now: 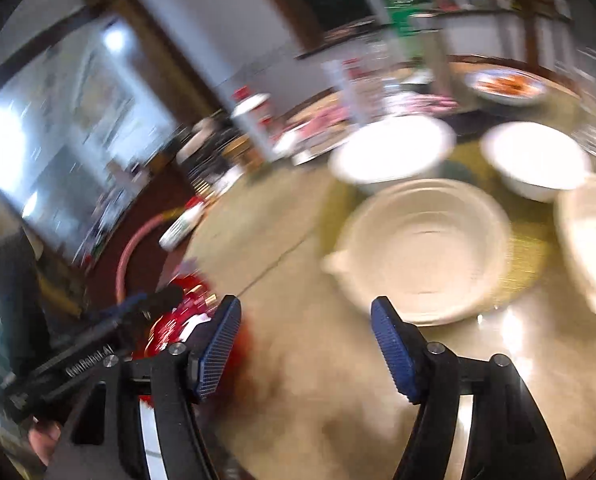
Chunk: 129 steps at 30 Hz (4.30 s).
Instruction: Organize plates and bowls
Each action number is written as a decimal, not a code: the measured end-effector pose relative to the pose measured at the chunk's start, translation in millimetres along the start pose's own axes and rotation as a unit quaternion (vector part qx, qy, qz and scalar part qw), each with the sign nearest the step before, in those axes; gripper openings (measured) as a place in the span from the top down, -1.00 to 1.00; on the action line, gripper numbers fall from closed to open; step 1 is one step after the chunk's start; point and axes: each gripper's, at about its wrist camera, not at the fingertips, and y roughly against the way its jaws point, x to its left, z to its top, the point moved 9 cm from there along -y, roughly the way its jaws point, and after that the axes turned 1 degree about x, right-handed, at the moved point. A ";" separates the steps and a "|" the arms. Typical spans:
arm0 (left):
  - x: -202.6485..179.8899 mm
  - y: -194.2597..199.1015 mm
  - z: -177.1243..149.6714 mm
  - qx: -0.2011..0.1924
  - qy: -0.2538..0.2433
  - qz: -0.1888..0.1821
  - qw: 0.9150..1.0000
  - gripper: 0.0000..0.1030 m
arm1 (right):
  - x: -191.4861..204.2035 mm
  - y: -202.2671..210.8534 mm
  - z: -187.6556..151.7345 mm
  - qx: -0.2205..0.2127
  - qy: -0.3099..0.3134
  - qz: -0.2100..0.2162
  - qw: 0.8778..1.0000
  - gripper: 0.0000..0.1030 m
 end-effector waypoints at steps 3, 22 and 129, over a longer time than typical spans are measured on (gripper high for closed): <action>-30.9 -30.4 0.7 0.037 -0.006 -0.013 0.999 -0.45 | -47.1 15.4 11.3 -0.013 -0.051 -0.024 0.998 -0.44; -72.8 -122.9 11.6 0.109 -0.001 0.029 0.994 -0.25 | -126.3 -44.8 16.6 0.049 -0.133 -0.052 0.988 0.18; 99.4 43.8 -13.9 -0.053 0.090 0.077 0.992 -0.61 | 85.5 -65.5 -21.1 0.061 0.031 0.051 0.996 -0.61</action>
